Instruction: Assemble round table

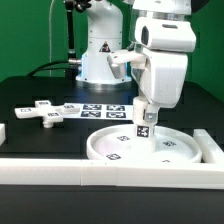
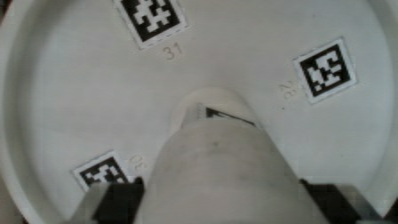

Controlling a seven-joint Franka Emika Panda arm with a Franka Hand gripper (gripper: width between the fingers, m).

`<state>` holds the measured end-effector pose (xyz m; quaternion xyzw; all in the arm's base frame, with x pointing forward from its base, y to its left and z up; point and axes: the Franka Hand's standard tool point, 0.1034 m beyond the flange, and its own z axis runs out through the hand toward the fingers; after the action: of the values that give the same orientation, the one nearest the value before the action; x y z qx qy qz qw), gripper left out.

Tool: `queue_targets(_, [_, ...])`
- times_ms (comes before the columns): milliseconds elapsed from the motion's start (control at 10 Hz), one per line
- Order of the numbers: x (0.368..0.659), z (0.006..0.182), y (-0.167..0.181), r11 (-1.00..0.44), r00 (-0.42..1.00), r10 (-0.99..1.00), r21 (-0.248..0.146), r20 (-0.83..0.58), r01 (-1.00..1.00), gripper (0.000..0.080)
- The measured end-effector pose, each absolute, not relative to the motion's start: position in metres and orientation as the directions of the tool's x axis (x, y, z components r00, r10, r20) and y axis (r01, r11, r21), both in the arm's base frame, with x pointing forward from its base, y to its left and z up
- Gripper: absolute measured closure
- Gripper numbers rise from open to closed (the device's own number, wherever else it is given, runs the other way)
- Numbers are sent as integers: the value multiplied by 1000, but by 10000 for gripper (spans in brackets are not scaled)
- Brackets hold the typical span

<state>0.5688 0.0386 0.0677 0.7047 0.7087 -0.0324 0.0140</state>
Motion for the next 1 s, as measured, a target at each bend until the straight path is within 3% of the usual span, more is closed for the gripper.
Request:
queue_targets(200, [569, 68, 39, -60, 58, 996, -23, -65, 998, 393])
queue_targets(500, [567, 67, 38, -483, 481, 875, -16, -58, 876, 393])
queue_targets(700, [566, 67, 39, -673, 671, 739, -11, -54, 740, 390])
queue_targets(1000, [566, 67, 40, -820, 818, 572, -2, -53, 573, 390])
